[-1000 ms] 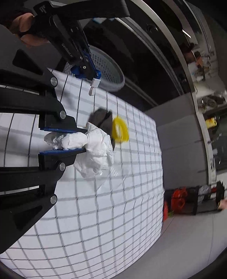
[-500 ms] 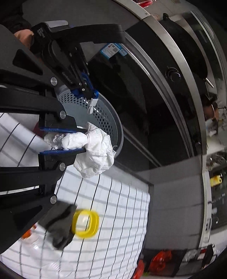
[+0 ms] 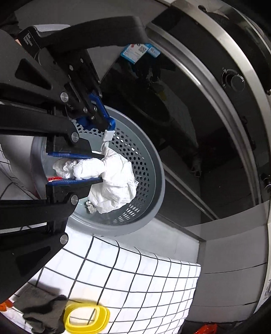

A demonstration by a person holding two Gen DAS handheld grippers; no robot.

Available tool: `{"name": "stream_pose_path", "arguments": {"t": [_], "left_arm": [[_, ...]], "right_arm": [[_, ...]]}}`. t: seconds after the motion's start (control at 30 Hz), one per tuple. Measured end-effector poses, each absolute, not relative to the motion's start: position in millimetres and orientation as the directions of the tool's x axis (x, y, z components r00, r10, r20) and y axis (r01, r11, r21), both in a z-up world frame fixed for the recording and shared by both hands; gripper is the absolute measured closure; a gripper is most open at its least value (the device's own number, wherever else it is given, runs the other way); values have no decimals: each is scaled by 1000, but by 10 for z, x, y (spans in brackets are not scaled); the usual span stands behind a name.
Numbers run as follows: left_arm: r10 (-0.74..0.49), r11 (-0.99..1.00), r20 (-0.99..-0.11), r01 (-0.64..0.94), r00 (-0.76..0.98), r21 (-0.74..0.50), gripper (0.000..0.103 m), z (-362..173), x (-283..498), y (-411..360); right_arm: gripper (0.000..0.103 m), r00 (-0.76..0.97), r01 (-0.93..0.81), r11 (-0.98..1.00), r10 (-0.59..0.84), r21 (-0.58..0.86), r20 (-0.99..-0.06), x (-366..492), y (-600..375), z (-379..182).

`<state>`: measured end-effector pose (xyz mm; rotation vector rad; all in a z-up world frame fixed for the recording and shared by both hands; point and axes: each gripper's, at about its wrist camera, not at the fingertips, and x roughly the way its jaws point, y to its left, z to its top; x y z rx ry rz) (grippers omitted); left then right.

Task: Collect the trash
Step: 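Carry the strap and tissue over the gray basket with both tools, then open both tools to drop the strap and tissue into the basket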

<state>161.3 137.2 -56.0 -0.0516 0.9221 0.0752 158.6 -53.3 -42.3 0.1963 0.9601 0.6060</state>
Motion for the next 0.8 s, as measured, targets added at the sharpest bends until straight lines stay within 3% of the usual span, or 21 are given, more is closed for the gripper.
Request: {"name": "stream_pose_path", "arguments": {"t": [0.4,0.5,0.57,0.67,0.8], "left_arm": [[42,995,-821,-94,570,-14,87,-654,1701,1429],[35,994,-827,-103,561,-27,87,-664,1707,1462],[37,994,-828,-109,560,-29,86,-662,1706,1483],[42,993,-826,-116,562,-29,68,-650,1702,1503],[42,992,-819,-119,572,-32,57,-623,1680,1503]], "right_arm": [[84,398,-390,830,542,398,-740,1724,-367,-537],[78,401,-394,829,543,396,-738,1717,-357,-529],[69,404,-391,830,542,397,-737,1733,-373,-537],[57,410,-388,830,545,401,-731,1733,-401,-526],[57,417,-383,832,543,400,-729,1719,-427,-512]]}}
